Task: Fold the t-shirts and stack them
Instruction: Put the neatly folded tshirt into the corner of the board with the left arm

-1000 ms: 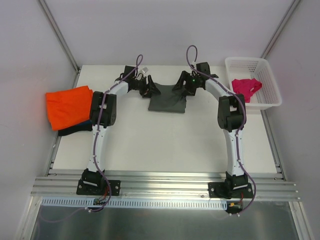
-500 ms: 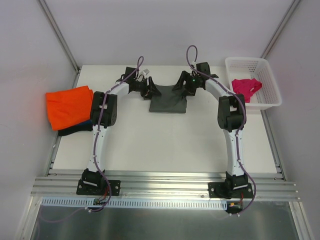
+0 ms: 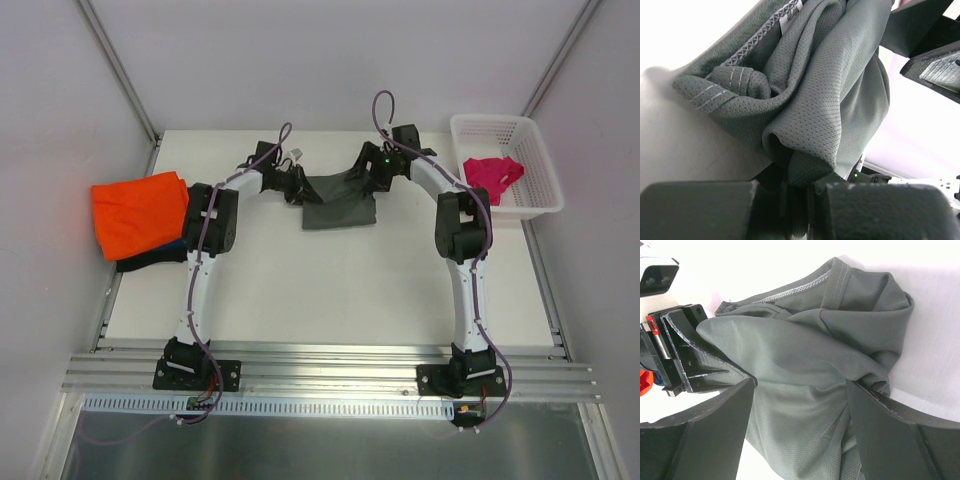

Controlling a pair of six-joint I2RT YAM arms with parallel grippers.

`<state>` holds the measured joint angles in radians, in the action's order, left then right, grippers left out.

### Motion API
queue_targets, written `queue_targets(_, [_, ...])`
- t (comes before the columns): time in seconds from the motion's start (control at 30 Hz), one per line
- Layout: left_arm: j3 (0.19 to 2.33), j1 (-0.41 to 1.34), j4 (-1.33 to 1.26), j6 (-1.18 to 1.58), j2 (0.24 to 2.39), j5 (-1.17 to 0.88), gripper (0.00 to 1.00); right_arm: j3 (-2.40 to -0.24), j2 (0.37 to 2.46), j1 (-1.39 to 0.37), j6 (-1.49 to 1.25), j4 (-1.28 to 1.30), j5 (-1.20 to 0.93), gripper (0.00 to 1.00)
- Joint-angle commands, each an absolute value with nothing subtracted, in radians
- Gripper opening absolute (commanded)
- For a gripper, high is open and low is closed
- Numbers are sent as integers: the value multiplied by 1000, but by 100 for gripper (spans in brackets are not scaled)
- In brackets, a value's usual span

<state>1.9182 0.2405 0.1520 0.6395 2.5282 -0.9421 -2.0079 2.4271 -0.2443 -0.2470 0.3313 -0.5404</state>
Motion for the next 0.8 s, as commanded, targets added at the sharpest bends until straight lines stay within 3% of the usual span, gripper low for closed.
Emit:
queue_targets(0.0, [1887,224,181,598,2451,-899,0,-2002,2385,-255,-236,347,-535,79])
queue_targets(0.3, [1908,147,417,332,2183,-752,0,-1962,2208,-181,-204,382,-523,79])
queue_targets(0.77, [1628,-40,641,95,1700,-650,0,-1911,2128,-98,-133,428,-482,79])
